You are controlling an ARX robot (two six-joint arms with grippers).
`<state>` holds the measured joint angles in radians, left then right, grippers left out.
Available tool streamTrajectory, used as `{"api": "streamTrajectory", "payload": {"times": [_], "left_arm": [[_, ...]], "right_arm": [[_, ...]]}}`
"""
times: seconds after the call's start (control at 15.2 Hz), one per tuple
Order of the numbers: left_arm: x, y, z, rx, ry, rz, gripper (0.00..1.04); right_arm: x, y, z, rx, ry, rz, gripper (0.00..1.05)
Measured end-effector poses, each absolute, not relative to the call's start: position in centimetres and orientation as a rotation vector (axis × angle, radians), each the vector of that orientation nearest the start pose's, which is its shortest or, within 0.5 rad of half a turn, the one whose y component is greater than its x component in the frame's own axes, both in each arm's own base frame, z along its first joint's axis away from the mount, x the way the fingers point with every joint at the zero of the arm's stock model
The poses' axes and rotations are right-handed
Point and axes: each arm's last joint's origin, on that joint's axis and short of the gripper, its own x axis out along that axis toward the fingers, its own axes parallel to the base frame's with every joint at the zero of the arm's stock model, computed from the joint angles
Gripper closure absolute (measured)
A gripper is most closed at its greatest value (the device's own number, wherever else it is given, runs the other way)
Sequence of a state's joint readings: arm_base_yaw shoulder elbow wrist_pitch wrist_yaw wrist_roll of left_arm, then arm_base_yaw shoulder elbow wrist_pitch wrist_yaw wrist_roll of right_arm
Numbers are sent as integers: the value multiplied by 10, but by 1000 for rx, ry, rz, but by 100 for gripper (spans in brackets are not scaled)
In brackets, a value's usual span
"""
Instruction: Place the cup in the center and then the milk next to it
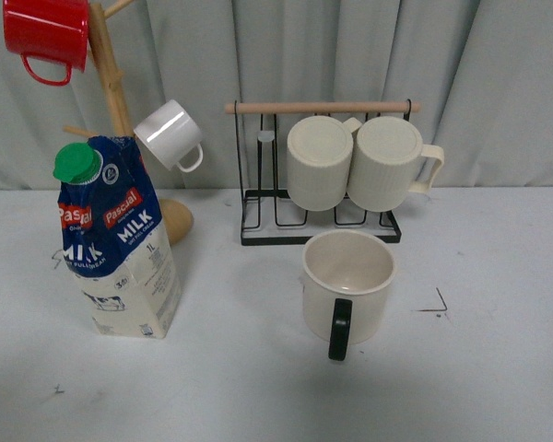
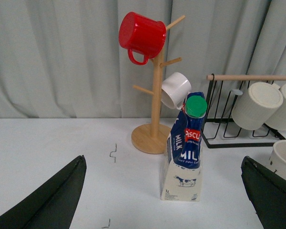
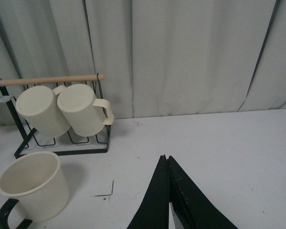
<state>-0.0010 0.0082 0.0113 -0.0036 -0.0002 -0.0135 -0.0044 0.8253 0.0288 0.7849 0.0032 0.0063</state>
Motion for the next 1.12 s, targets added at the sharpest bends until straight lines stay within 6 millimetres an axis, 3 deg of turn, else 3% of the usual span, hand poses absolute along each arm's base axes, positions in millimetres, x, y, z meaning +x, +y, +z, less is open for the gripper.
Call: {"api": "streamTrajectory", "payload": {"times": [1.12], "left_arm": [[98, 0, 166, -14, 0, -1, 7]], "right_arm": [[113, -1, 171, 6, -14, -8, 103]]}}
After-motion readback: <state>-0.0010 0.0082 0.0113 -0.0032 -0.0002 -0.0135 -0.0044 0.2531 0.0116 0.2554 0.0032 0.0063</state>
